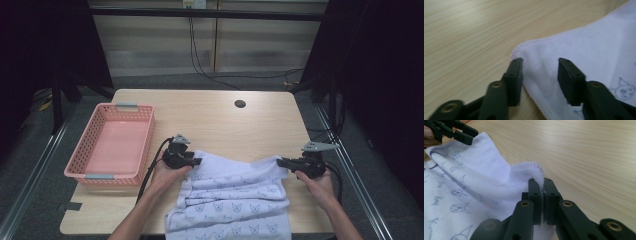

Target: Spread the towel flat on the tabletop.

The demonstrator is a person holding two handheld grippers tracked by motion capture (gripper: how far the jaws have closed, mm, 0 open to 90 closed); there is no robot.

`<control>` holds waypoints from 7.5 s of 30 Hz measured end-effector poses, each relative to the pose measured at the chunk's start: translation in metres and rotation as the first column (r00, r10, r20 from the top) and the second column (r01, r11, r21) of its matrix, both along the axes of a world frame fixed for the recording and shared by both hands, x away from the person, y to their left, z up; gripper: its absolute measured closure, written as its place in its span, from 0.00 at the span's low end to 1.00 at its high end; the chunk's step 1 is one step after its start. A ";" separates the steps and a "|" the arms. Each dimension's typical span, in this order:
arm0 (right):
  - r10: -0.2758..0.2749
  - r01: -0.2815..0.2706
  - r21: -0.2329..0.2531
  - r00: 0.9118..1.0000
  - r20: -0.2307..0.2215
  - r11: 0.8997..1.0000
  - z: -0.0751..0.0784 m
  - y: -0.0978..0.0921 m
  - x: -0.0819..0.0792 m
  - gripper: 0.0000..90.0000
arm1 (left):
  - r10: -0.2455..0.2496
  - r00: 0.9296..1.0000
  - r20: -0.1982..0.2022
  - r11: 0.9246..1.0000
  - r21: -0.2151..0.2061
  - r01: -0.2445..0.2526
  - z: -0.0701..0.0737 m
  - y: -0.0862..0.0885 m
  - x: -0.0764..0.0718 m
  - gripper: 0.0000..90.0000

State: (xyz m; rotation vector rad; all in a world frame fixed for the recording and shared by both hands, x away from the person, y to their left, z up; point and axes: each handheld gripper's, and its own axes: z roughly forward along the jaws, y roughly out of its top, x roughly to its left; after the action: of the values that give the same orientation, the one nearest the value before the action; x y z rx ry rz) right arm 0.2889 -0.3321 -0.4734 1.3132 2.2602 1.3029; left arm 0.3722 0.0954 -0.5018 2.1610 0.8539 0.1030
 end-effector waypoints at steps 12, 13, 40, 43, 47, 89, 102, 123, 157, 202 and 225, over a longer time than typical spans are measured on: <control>0.034 -0.034 0.041 0.999 -0.005 0.999 0.008 0.004 -0.018 0.97 | -0.122 0.988 -0.094 0.992 -0.051 0.118 0.001 0.016 -0.040 0.95; 0.038 -0.038 0.056 0.999 -0.002 0.998 0.010 0.004 -0.021 0.97 | -0.136 0.985 -0.105 0.989 -0.076 0.129 0.007 0.021 -0.050 0.95; -0.037 -0.013 0.152 0.946 0.322 0.988 0.158 0.007 0.034 0.97 | 0.096 0.957 0.274 0.943 -0.334 0.001 0.177 0.073 -0.002 0.95; -0.039 -0.009 0.143 0.944 0.329 0.990 0.170 0.011 0.050 0.97 | 0.116 0.950 0.291 0.949 -0.315 -0.019 0.184 0.075 0.011 0.95; -0.038 -0.003 0.124 0.944 0.329 0.992 0.180 0.015 0.068 0.97 | 0.135 0.944 0.301 0.957 -0.287 -0.045 0.192 0.077 0.029 0.94; 0.161 -0.167 -0.077 0.983 -0.086 0.983 -0.013 0.058 -0.022 0.49 | -0.060 0.998 -0.016 0.996 -0.064 0.059 0.022 0.063 -0.077 0.65; 0.140 -0.163 -0.170 0.981 -0.136 0.972 -0.022 0.044 -0.036 0.96 | -0.096 0.995 -0.005 0.995 0.038 0.096 0.005 0.048 -0.080 0.80; 0.368 -0.431 -0.169 0.877 -0.310 0.886 -0.009 0.064 -0.108 0.97 | -0.356 0.913 -0.201 0.930 0.025 0.368 0.013 0.051 -0.159 0.98; 0.049 -0.065 -0.219 0.996 -0.075 0.973 -0.023 0.052 0.039 0.93 | 0.051 0.998 -0.020 0.999 -0.006 -0.052 0.024 0.022 0.030 0.93; 0.207 -0.226 -0.189 0.971 -0.115 0.956 -0.021 0.056 -0.041 0.61 | -0.221 0.972 -0.080 0.972 0.065 0.226 0.012 0.069 -0.146 0.91; 0.207 -0.219 -0.130 0.973 -0.097 0.967 -0.005 0.048 -0.070 0.79 | -0.164 0.982 -0.094 0.986 -0.048 0.160 0.026 0.061 -0.112 0.63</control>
State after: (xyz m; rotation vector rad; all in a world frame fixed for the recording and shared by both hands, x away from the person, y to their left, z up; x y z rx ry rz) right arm 0.2191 -0.2843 -0.4785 1.1209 2.5583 1.1457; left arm 0.2603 0.1568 -0.4763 2.2035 0.7240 -0.1020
